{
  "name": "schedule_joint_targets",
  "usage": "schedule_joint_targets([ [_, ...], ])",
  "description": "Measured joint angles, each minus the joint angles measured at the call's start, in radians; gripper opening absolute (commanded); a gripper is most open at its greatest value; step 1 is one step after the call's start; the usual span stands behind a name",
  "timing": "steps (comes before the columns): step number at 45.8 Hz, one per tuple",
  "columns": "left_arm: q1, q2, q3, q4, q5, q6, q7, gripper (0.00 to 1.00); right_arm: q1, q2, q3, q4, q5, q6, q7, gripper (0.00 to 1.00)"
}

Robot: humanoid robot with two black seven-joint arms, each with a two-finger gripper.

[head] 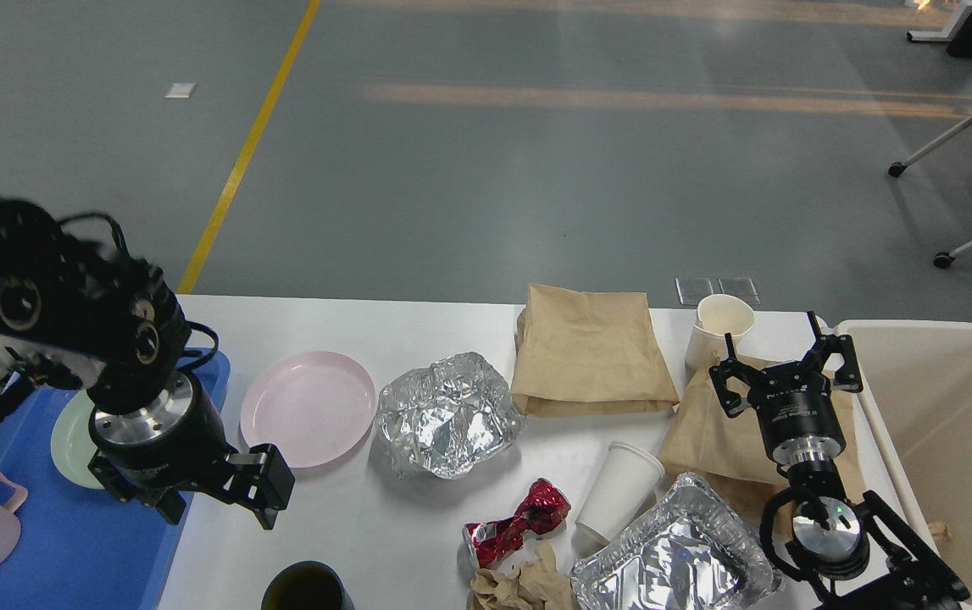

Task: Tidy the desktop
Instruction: 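Move the left gripper down toward the dark green mug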

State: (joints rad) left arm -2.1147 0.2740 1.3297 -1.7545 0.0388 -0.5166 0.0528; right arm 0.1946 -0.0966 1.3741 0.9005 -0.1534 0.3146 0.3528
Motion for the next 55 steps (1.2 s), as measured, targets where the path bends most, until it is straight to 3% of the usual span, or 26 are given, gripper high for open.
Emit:
schedule_joint_targets([
  [14,0.254,-0.005,-0.067,0.024,0.110,0.213,0.012,0.90,0.000,0.000,0.000,0.000,0.000,0.000,0.000,1.00],
  [22,0.383,-0.011,-0.097,0.065,0.198,0.261,0.011,0.89,0.000,0.000,0.000,0.000,0.000,0.000,0.000,1.00],
  [33,0.470,-0.035,-0.105,0.100,0.212,0.358,0.011,0.84,0.000,0.000,0.000,0.000,0.000,0.000,0.000,1.00],
  [46,0.539,-0.090,-0.108,0.159,0.208,0.400,0.012,0.64,0.000,0.000,0.000,0.000,0.000,0.000,0.000,1.00],
  [52,0.543,-0.096,-0.114,0.166,0.210,0.400,0.011,0.44,0.000,0.000,0.000,0.000,0.000,0.000,0.000,1.00],
  [55,0.546,-0.096,-0.114,0.170,0.213,0.400,0.011,0.39,0.000,0.000,0.000,0.000,0.000,0.000,0.000,1.00],
])
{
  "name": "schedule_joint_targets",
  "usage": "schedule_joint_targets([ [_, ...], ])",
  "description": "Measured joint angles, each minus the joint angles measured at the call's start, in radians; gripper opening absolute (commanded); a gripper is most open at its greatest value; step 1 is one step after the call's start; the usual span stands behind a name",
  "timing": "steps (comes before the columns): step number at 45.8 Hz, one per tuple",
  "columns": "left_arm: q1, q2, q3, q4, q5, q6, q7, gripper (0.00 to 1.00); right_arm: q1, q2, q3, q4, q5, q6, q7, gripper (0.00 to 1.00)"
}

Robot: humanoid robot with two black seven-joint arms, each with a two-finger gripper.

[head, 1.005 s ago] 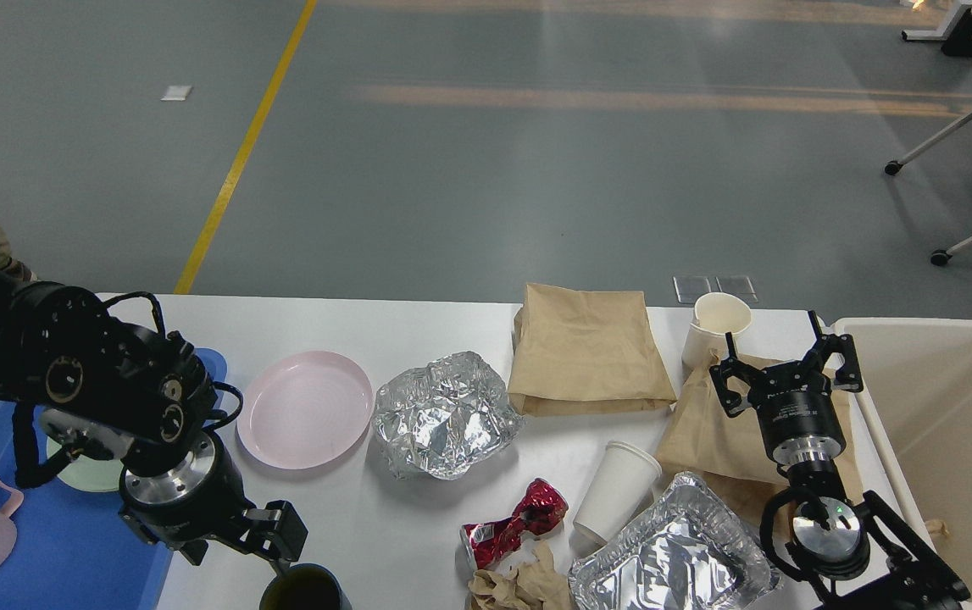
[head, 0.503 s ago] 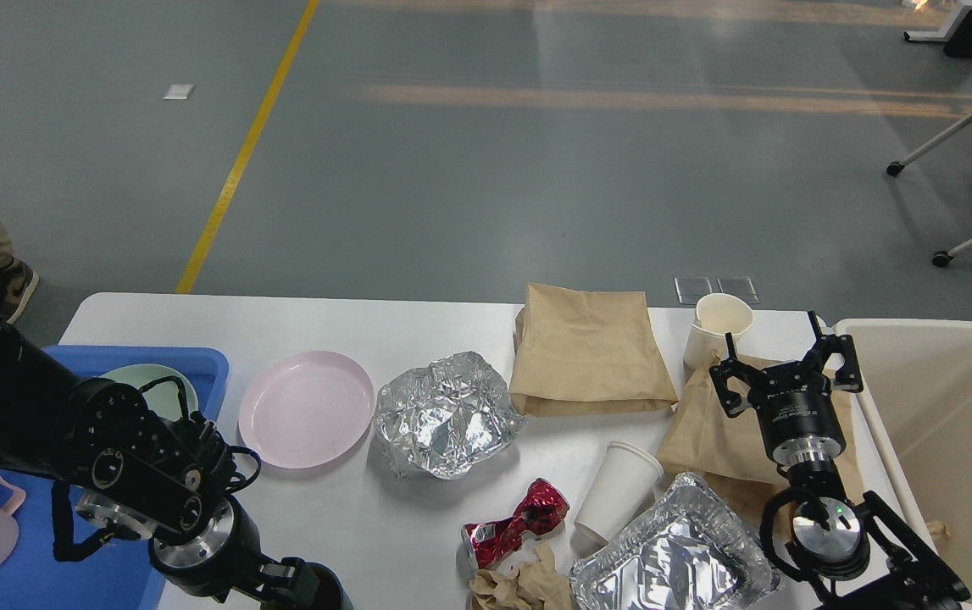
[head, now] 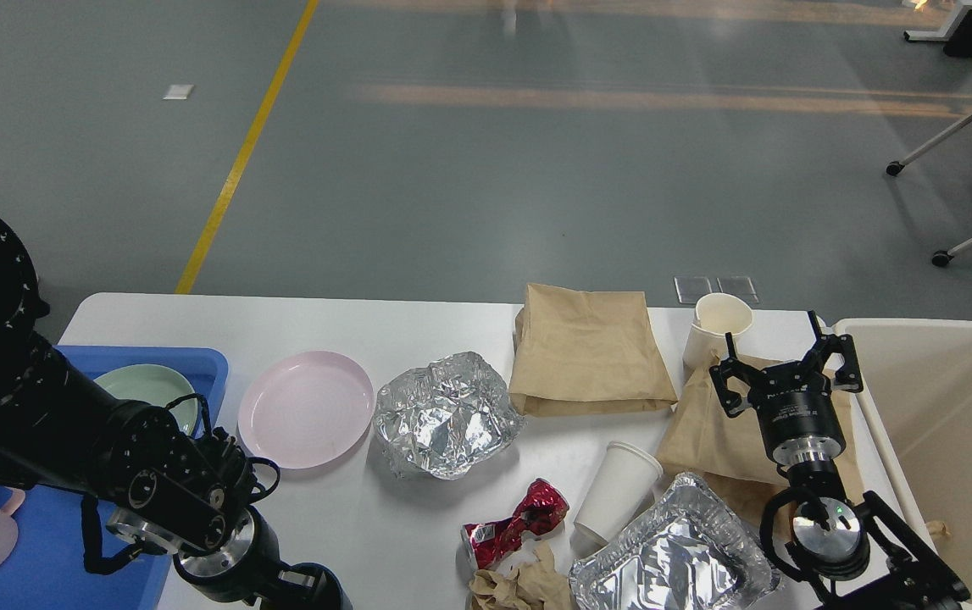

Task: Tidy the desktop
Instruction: 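Move the left gripper down toward the dark green mug, then grasp the dark green mug with the left gripper and lift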

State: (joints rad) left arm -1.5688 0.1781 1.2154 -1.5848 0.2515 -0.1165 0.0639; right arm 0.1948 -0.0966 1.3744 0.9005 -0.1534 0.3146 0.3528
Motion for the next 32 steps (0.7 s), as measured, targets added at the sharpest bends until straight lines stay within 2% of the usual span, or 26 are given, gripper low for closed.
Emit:
schedule_joint_targets([
  [3,0.002,0.000,0.000,0.004,0.003,0.000,0.001,0.35,0.000,0.000,0.000,0.000,0.000,0.000,0.000,1.00],
  [13,0.017,-0.011,0.000,0.013,0.019,0.000,0.002,0.00,0.000,0.000,0.000,0.000,0.000,0.000,0.000,1.00],
  [32,0.004,-0.001,0.016,0.010,0.019,-0.014,0.008,0.00,0.000,0.000,0.000,0.000,0.000,0.000,0.000,1.00],
])
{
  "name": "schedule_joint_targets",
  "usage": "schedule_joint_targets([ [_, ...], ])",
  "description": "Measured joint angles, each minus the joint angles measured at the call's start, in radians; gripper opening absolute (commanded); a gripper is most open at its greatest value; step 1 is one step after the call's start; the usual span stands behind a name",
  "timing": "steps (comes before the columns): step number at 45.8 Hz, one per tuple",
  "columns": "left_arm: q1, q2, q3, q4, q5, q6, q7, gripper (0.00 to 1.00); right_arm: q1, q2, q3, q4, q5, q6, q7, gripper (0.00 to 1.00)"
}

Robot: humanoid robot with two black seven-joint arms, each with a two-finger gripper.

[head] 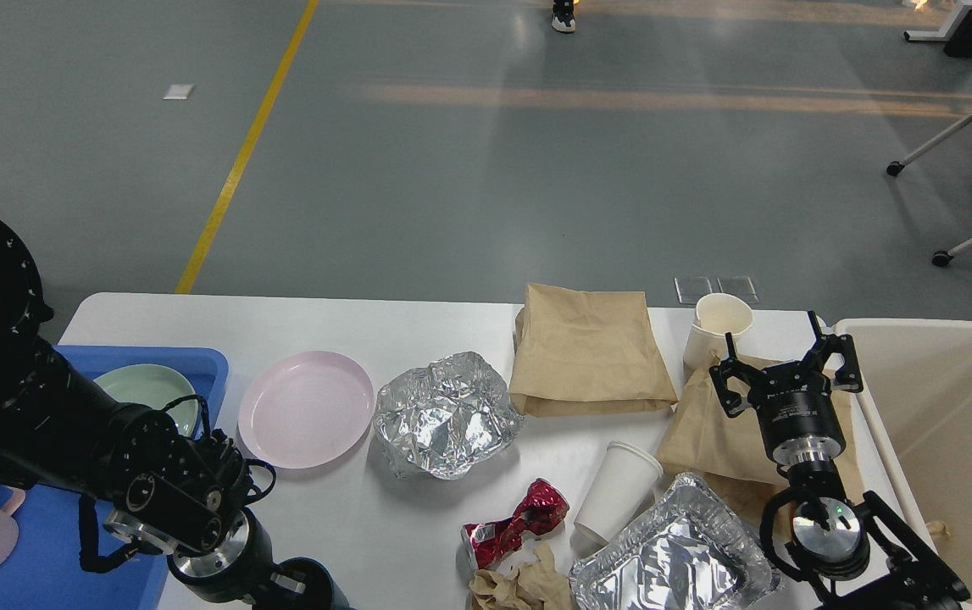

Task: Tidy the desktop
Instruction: 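Grasp the dark green mug with the left gripper and lift, then place the dark green mug on the tray beside the pink mug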

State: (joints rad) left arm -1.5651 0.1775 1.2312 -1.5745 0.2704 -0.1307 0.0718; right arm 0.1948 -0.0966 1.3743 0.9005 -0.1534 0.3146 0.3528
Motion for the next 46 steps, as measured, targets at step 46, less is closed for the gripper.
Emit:
schedule_joint_targets([
  [46,-0.855,0.152,0.157,-0.159,-0.059,-0.722,-0.222,0.00,0.000,0.000,0.000,0.000,0.000,0.000,0.000,1.00],
])
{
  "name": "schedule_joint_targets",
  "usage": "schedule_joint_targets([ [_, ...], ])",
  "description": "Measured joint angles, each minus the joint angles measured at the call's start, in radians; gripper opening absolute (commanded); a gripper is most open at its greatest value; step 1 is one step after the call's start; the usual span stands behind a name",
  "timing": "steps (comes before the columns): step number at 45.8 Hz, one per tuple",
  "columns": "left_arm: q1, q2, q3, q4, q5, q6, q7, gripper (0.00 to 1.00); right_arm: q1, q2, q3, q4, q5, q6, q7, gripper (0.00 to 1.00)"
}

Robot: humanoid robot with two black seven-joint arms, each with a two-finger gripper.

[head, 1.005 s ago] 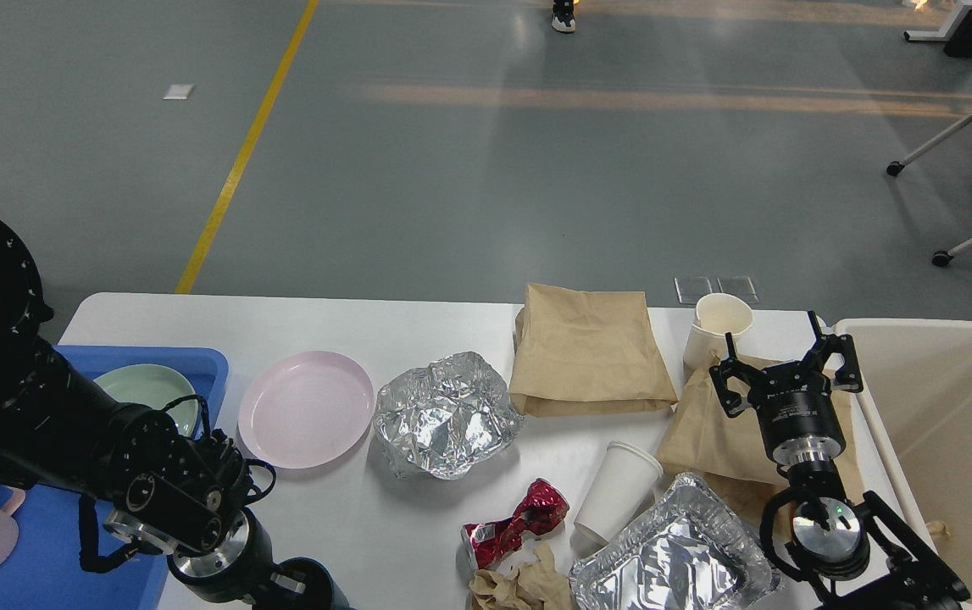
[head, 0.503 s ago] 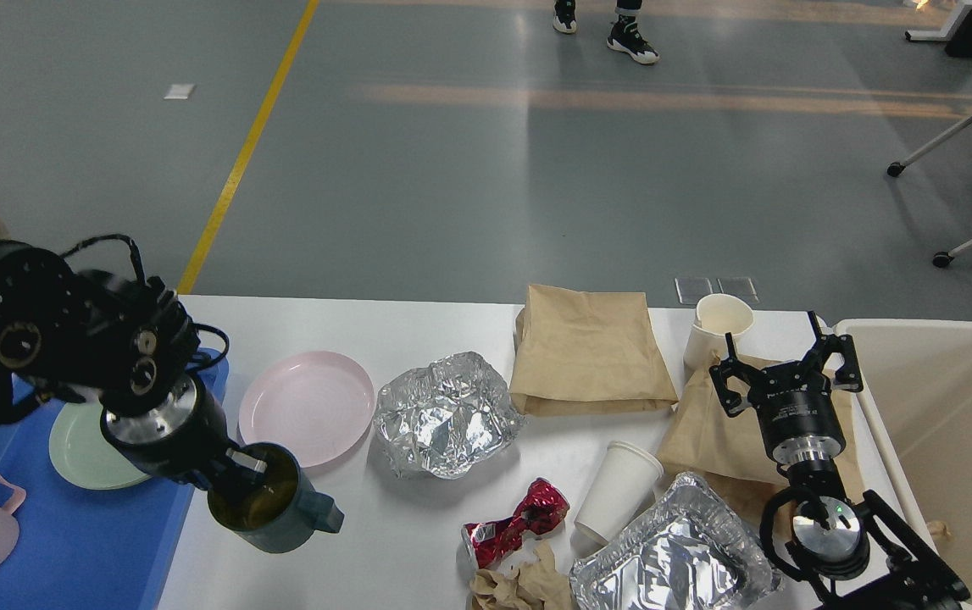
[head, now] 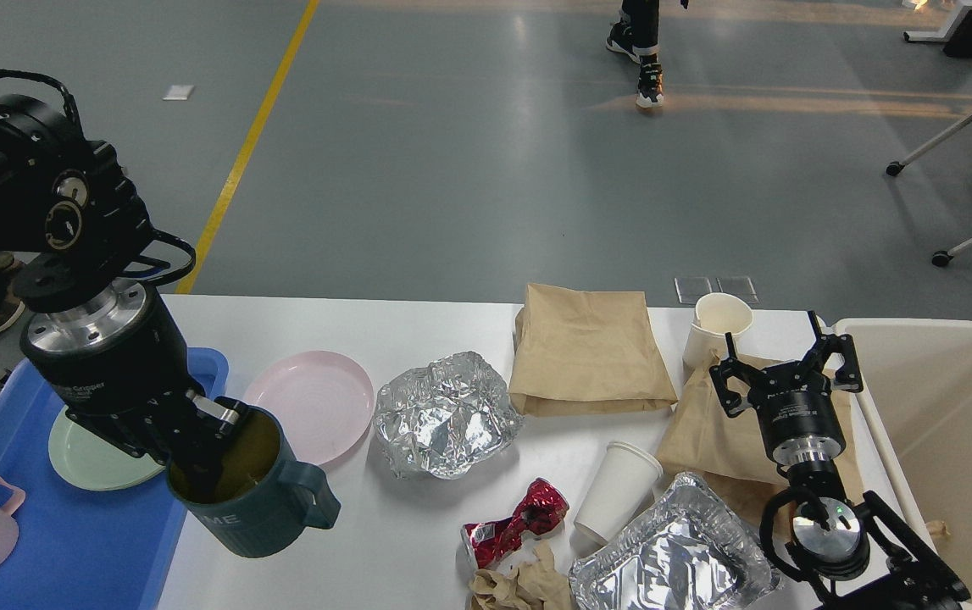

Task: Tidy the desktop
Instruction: 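Place the dark green mug on the tray beside the pink mug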

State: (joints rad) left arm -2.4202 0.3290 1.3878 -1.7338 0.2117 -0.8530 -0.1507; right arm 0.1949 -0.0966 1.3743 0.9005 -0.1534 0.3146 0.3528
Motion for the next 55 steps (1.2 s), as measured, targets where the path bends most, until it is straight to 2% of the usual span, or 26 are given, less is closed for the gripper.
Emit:
schedule_joint_targets([
  [4,0.003,0.014,0.028,0.006,0.000,0.027,0.022,0.00,0.000,0.000,0.000,0.000,0.000,0.000,0.000,1.00],
  [12,0.077,0.101,0.095,0.047,0.005,0.143,0.139,0.00,0.000,0.000,0.000,0.000,0.000,0.000,0.000,1.00],
  [16,0.151,0.163,0.103,0.087,0.016,0.174,0.171,0.00,0.000,0.000,0.000,0.000,0.000,0.000,0.000,1.00],
  [27,0.442,0.330,0.048,0.310,0.072,0.170,0.179,0.01,-0.001,0.000,0.000,0.000,0.000,0.000,0.000,1.00],
  [33,0.608,0.396,-0.052,0.438,0.131,0.152,0.178,0.01,-0.001,0.000,0.000,0.000,0.000,0.000,0.000,1.00],
  [48,0.999,0.460,-0.315,0.724,0.230,0.143,0.182,0.01,-0.001,0.000,0.000,0.000,0.000,0.000,0.000,1.00],
  [55,1.056,0.470,-0.353,0.773,0.257,0.145,0.174,0.01,0.000,0.000,0.000,0.000,0.000,0.000,0.000,1.00],
])
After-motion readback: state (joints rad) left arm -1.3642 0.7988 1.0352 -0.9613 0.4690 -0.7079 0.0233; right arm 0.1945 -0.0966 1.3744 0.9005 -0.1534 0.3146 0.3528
